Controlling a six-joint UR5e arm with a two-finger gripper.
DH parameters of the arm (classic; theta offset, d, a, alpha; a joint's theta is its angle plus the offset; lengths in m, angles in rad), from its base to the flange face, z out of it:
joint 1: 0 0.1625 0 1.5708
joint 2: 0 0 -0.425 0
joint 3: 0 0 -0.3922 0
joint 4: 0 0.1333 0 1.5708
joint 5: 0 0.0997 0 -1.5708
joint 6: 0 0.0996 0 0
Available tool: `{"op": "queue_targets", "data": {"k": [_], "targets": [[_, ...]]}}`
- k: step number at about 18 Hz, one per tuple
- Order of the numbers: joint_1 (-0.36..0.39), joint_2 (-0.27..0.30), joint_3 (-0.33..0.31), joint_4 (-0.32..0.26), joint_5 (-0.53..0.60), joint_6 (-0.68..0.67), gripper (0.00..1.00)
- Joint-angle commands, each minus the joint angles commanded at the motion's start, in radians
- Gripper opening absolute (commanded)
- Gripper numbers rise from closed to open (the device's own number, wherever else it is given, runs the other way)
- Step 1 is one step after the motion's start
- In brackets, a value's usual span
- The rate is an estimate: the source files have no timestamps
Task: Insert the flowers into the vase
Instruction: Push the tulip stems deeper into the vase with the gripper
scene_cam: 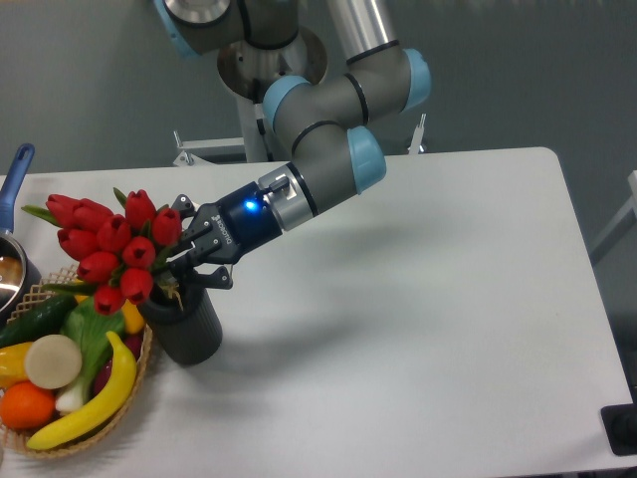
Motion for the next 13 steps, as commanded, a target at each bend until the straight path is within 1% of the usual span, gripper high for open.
{"op": "queue_targets", "data": {"k": [3, 7, 11, 13], "targets": [[0.0, -0.003, -0.017, 0.0, 0.0, 0.029, 0.1], [-0.006, -0.023, -0.015, 0.0, 0.017, 0.049, 0.12], [-0.023, -0.043, -0.017, 0.0, 0.044, 0.065, 0.15], [-0.025, -0.043, -0.017, 0.0, 0.046, 0.065, 0.2]]}}
